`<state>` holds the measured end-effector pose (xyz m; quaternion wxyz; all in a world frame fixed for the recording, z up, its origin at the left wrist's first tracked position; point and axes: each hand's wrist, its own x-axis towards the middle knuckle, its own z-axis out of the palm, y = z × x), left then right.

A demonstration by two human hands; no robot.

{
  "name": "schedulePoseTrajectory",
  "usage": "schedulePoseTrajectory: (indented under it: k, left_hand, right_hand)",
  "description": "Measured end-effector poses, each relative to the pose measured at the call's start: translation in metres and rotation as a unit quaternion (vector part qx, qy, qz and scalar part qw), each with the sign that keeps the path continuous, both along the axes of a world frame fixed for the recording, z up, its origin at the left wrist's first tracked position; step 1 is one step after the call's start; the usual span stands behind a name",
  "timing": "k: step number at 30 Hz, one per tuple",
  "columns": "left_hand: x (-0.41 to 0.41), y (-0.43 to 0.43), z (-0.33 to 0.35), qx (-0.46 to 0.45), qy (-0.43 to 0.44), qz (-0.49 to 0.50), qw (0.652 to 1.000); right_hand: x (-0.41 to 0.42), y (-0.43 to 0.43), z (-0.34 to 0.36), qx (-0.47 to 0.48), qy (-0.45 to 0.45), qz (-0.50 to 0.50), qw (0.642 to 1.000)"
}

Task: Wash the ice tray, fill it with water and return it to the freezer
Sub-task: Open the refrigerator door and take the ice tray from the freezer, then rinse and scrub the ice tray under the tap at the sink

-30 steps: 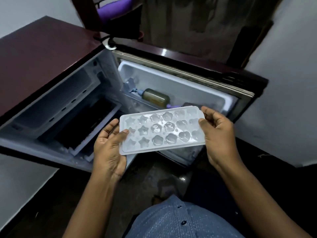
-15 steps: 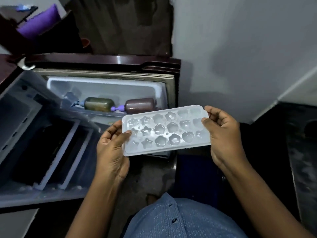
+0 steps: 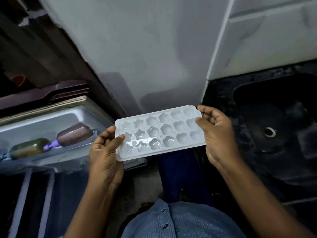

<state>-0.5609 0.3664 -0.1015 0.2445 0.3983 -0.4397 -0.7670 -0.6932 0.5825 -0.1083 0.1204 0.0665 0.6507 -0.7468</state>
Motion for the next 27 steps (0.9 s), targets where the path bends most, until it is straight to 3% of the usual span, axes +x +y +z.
schedulePoseTrajectory:
  k: [14,27]
  left_hand:
    - [-0.113,0.070,0.002,-0.012,0.007,-0.197,0.980]
    - [-0.219,0.143,-0.001,-0.004,-0.004,-0.431,0.902]
  right_hand:
    - [-0.010,0.106,0.009,0.002,-0.017,-0.197,0.980]
    - [0.008,0.160,0.014,0.009,-0.026,-0.433,0.901]
